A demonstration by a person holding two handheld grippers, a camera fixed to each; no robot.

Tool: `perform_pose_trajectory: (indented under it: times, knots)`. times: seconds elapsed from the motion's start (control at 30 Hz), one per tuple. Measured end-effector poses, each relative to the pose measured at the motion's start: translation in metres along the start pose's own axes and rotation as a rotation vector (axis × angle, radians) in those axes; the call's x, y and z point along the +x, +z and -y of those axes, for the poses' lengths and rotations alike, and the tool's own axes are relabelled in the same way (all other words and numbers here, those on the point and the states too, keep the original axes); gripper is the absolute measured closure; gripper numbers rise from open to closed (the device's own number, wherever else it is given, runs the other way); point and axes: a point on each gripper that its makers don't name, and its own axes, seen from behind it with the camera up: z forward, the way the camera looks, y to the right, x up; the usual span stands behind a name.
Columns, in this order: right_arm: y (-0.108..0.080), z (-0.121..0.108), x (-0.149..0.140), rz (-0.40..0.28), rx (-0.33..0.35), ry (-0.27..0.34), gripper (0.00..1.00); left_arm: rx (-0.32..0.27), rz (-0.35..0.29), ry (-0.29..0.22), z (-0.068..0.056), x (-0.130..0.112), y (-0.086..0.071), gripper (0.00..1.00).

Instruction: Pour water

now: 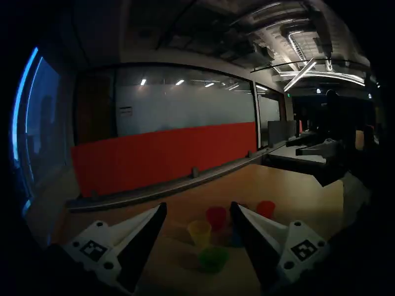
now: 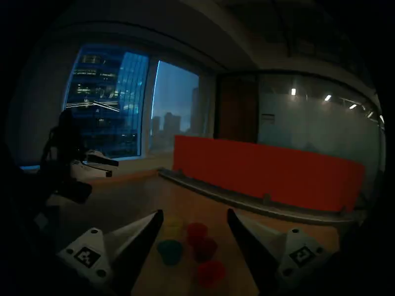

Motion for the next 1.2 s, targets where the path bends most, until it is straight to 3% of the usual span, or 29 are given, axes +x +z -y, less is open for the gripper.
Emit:
perform_pose_trajectory:
  times: [0.5, 0.8, 1.2]
  knots:
    - [0.011, 0.011, -0.017, 0.080, 0.084, -0.025, 0.00, -0.110, 0.080, 0.035, -0.016, -0.035, 0.005, 0.04]
    - [0.025, 0.015, -0.041, 0.141, 0.127, -0.035, 0.00, -0.160, 0.152, 0.044, -0.026, -0.066, 0.013, 0.04]
    - [0.049, 0.024, -0.074, 0.206, 0.181, -0.028, 0.01, -0.200, 0.236, 0.034, -0.030, -0.109, 0.024, 0.04]
